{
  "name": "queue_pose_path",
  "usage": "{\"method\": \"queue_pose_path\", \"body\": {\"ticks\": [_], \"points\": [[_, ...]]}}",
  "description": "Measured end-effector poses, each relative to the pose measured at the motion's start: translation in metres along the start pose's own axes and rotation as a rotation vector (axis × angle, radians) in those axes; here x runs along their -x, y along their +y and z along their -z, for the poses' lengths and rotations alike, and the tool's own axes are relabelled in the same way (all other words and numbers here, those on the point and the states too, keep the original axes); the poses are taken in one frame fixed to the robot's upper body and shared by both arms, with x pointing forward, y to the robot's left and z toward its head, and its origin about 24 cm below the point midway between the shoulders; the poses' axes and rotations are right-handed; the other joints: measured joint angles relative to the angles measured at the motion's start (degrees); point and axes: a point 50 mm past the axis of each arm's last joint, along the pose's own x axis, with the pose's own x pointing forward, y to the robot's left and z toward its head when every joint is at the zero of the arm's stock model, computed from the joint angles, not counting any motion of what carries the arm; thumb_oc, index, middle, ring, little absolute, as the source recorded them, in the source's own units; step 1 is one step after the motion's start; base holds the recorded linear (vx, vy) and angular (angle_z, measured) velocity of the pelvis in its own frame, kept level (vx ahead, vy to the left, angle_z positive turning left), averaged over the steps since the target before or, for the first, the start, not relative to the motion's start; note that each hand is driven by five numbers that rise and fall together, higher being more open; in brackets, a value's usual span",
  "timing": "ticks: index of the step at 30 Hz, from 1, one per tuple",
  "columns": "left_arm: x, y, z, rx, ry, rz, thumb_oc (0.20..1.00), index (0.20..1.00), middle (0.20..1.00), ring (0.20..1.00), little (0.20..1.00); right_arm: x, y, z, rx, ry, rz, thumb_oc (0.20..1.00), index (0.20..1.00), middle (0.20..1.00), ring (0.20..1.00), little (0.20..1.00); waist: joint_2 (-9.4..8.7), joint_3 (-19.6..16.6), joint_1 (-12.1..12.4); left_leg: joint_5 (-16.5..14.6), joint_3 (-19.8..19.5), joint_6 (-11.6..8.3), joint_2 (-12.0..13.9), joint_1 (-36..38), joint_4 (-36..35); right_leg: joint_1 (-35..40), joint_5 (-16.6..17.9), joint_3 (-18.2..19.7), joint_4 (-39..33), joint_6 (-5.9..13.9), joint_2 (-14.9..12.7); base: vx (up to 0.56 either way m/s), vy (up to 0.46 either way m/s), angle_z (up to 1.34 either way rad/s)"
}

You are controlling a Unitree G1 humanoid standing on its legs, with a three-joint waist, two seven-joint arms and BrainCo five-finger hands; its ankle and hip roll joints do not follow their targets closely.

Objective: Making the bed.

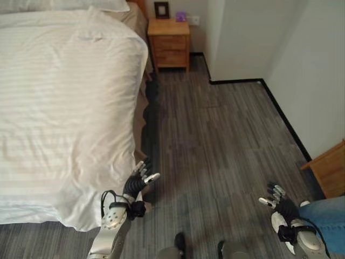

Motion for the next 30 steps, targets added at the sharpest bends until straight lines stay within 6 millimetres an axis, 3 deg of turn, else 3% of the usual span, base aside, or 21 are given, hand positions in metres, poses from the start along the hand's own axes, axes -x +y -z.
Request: {"method": "queue_pose_path", "body": {"ticks": [3,10,11,13,17,24,30], "points": [[0.004,-0.004,0.008,0.044,0.016,-0.037,1.000,1.000,1.000,1.000,1.000,0.004,-0.004,-0.005,0.023,-0.010,-0.002,1.000,1.000,1.000,1.000,1.000,0.62,-1.6,-0.3,0.3,-0.3,-0.48,1.7,0.0,-0.9,0.8,2.9,0.8,-3.2,-1.33,2.2,-0.03,-0.051,-0.19],[0.008,0.000,0.012,0.043,0.026,-0.108,1.000,1.000,1.000,1.000,1.000,0.017,-0.013,0.004,0.032,0.028,0.033,1.000,1.000,1.000,1.000,1.000,0.65,-5.6,-0.4,1.2,-0.4,-1.14,2.7,1.3,-0.9,2.1,3.4,1.0,-3.0,-1.47,3.5,-0.03,-0.049,-0.05],[0.024,0.008,0.026,0.029,0.092,-0.152,1.000,1.000,1.000,1.000,1.000,0.020,-0.007,0.004,0.005,0.017,0.014,1.000,1.000,1.000,1.000,1.000,1.44,-9.6,-0.3,2.5,-1.4,-0.73,0.8,1.0,-0.9,0.0,1.5,1.3,1.1,-0.11,1.8,-0.05,0.016,-0.02],[0.011,0.009,0.040,-0.116,0.205,-0.103,1.000,1.000,1.000,1.000,1.000,0.012,-0.006,0.026,-0.188,0.140,0.048,1.000,1.000,1.000,1.000,1.000,0.59,-8.8,0.2,2.6,-1.7,-0.60,0.5,3.1,-1.0,2.5,1.6,-2.2,1.0,-0.39,0.6,-0.03,0.055,0.28],[0.012,0.018,0.041,-0.189,0.246,-0.098,1.000,1.000,1.000,1.000,1.000,0.013,-0.006,0.031,-0.197,0.167,0.045,1.000,1.000,1.000,1.000,1.000,0.26,-8.2,1.5,2.6,-2.2,-0.60,0.3,3.2,-1.0,2.9,0.7,-2.9,1.0,-0.24,0.2,0.01,0.067,0.15],[0.012,0.025,0.037,-0.220,0.242,-0.099,1.000,1.000,1.000,1.000,1.000,0.006,-0.020,0.017,-0.081,0.138,0.027,1.000,1.000,1.000,1.000,1.000,-1.09,-7.4,2.4,2.6,-2.1,-0.61,0.4,3.4,-1.0,3.7,1.0,-3.5,-0.5,-0.52,0.0,0.03,0.045,0.00],[0.009,0.026,0.034,-0.221,0.228,-0.115,1.000,1.000,1.000,1.000,1.000,-0.002,-0.016,0.010,-0.083,0.102,0.025,1.000,1.000,1.000,1.000,1.000,-1.58,-6.6,2.5,2.6,-1.5,-0.60,0.2,3.3,-1.0,3.6,1.6,-3.3,-1.1,-0.14,-0.2,-0.01,0.067,-0.06]]}}
